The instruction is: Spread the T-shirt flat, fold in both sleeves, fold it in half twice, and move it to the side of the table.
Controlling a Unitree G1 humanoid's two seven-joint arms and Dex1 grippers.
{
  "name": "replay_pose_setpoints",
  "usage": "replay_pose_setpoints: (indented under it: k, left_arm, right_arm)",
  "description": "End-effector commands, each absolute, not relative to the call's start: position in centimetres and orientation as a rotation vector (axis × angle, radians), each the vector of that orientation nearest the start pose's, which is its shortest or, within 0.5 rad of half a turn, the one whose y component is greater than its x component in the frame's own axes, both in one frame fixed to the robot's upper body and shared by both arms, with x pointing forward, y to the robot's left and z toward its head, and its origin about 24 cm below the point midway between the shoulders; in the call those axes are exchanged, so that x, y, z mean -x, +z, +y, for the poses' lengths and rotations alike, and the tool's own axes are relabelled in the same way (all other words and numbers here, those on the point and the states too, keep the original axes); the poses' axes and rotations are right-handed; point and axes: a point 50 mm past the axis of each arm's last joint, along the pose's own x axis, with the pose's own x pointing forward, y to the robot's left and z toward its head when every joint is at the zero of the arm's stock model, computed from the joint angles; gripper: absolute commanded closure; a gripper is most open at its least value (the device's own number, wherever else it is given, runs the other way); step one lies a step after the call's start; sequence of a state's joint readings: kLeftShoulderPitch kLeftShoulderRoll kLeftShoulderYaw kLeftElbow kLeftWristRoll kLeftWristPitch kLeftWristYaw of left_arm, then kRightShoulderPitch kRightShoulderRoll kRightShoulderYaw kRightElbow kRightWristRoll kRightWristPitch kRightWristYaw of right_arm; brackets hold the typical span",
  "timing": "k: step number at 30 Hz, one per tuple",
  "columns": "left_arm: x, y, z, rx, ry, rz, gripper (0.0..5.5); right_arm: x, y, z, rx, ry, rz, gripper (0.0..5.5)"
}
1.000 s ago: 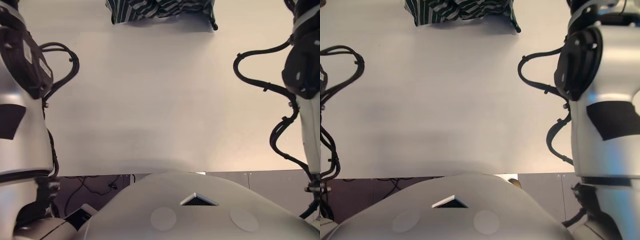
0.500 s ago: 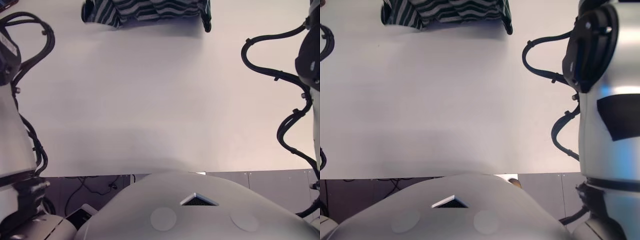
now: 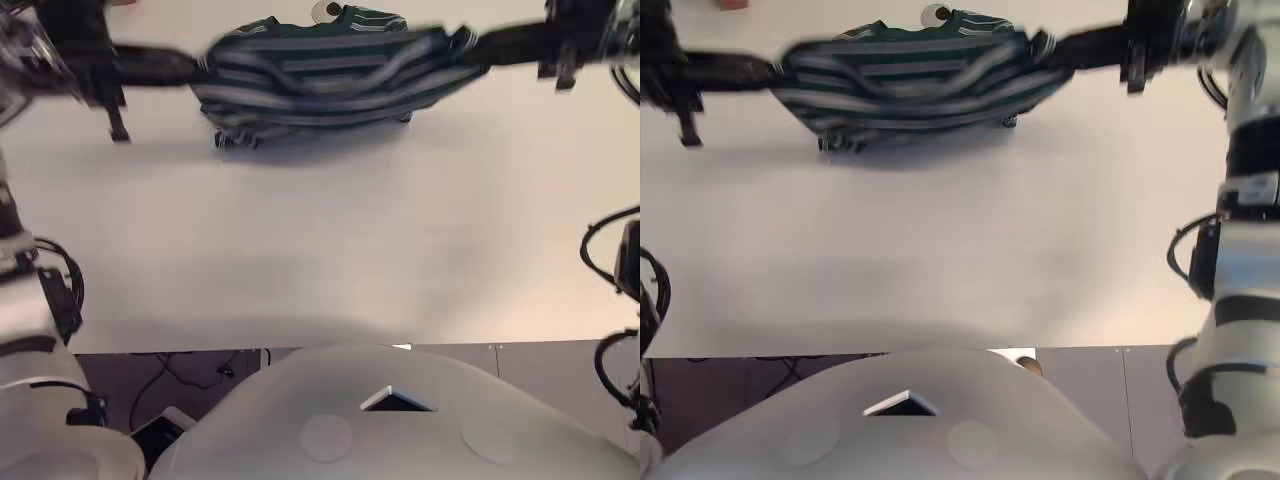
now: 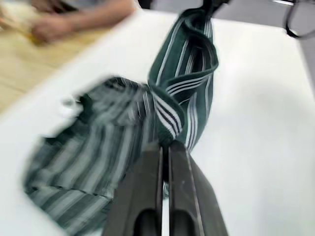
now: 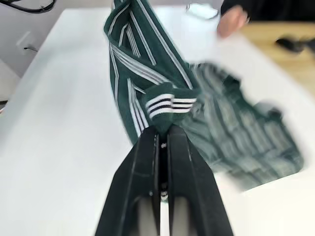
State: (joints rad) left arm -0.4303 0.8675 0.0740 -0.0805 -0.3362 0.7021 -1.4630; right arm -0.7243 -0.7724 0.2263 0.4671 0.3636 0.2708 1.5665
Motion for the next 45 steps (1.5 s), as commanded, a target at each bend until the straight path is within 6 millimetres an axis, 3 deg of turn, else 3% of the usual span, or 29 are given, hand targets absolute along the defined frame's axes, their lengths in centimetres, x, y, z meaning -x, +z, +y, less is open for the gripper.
replay_pose_setpoints:
  k: [1, 2, 4, 7, 9, 11, 12, 14, 17, 20, 26, 33, 45]
  left_arm:
    - [-16.9, 12.9, 18.7, -0.413, -1.45, 0.718, 5.5]
    - [-17.0, 12.2, 18.7, -0.402, -1.404, 0.726, 5.24]
    - [-17.3, 11.5, 18.9, -0.399, -1.342, 0.723, 4.91]
    - [-16.7, 12.0, 19.7, -0.375, -1.344, 0.736, 4.55]
    - [-18.5, 14.0, 20.7, -0.272, -1.258, 0.609, 4.55]
    - [-22.3, 16.0, 22.1, -0.158, -1.022, 0.407, 4.55]
    - [-24.0, 16.3, 22.8, -0.129, -0.899, 0.35, 4.55]
    - [-25.2, 15.5, 22.9, -0.113, -0.841, 0.319, 4.89]
    - [-26.4, 11.9, 22.3, -0.189, -0.789, 0.368, 5.41]
    - [-27.9, 8.7, 22.5, -0.354, -0.7, 0.415, 5.48]
    - [-27.7, 5.2, 22.3, -0.382, -0.71, 0.471, 5.48]
    - [-27.7, 4.0, 23.1, -0.373, -0.685, 0.511, 5.48]
    - [-27.7, 3.4, 22.7, -0.368, -0.688, 0.514, 5.48]
  right_arm:
    - [-21.9, 8.2, -19.1, 0.385, 1.851, 0.752, 5.45]
    - [-21.9, 7.2, -18.8, 0.421, 1.81, 0.761, 5.5]
    - [-21.9, 6.5, -17.9, 0.438, 1.755, 0.745, 5.01]
    - [-22.2, 8.6, -17.6, 0.381, 1.774, 0.683, 4.46]
    - [-25.2, 12.3, -17.2, 0.273, 1.692, 0.544, 4.43]
    - [-29.7, 15.5, -16.9, 0.147, 1.481, 0.374, 4.43]
    - [-31.8, 16.1, -17.0, 0.107, 1.353, 0.334, 4.43]
    - [-34.8, 14.7, -17.3, 0.198, 1.114, 0.349, 4.8]
    - [-36.4, 10.6, -17.6, 0.452, 0.905, 0.444, 5.36]
    - [-36.9, 8.1, -18.9, 0.598, 0.794, 0.518, 5.46]
    - [-37.4, 7.3, -19.7, 0.552, 0.736, 0.555, 5.46]
    - [-37.4, 6.3, -18.4, 0.408, 0.72, 0.576, 5.46]
    - [-36.2, 3.2, -18.7, 0.414, 0.646, 0.681, 5.46]
